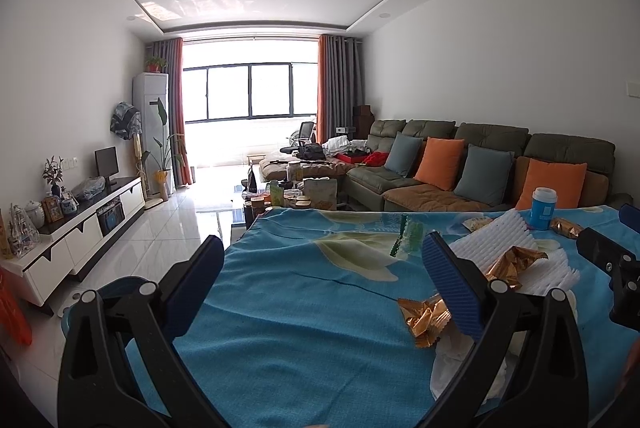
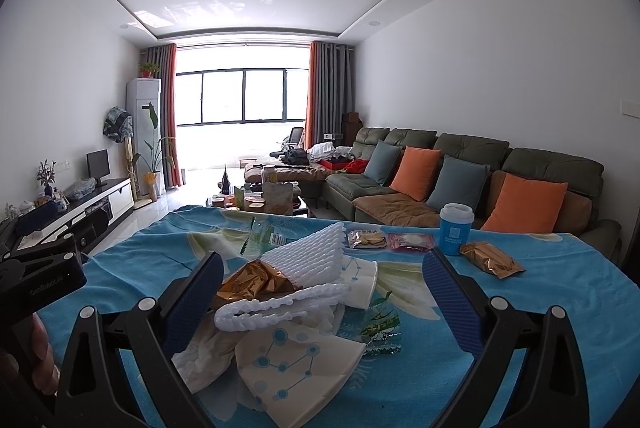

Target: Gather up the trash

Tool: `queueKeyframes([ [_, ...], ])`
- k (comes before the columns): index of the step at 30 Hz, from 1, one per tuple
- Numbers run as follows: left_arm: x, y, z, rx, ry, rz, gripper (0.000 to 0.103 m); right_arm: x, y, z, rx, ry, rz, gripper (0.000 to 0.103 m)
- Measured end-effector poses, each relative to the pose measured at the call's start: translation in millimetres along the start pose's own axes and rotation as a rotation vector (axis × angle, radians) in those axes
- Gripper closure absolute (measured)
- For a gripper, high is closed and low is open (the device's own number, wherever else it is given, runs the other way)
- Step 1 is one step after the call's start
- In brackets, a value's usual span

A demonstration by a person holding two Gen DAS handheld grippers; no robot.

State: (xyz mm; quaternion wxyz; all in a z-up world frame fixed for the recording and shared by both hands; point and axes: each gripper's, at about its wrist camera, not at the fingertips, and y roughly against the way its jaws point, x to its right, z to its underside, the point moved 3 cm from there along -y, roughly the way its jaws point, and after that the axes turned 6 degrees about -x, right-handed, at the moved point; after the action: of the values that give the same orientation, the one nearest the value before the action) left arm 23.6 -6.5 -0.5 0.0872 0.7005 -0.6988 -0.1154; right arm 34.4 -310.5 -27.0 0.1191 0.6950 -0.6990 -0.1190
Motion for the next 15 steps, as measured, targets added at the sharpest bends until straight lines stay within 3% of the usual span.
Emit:
queueKeyframes([
  [9, 1, -8, 6, -0.045, -0.015, 0.028, 0.006, 3, -9, 5, -0.053, -0.006, -0.039, 0.007],
  [15, 11, -24, 16, -0.125, -0.048, 0.118, 0.006, 8, -21, 14, -0.126, -0.036, -0.084, 0.007],
])
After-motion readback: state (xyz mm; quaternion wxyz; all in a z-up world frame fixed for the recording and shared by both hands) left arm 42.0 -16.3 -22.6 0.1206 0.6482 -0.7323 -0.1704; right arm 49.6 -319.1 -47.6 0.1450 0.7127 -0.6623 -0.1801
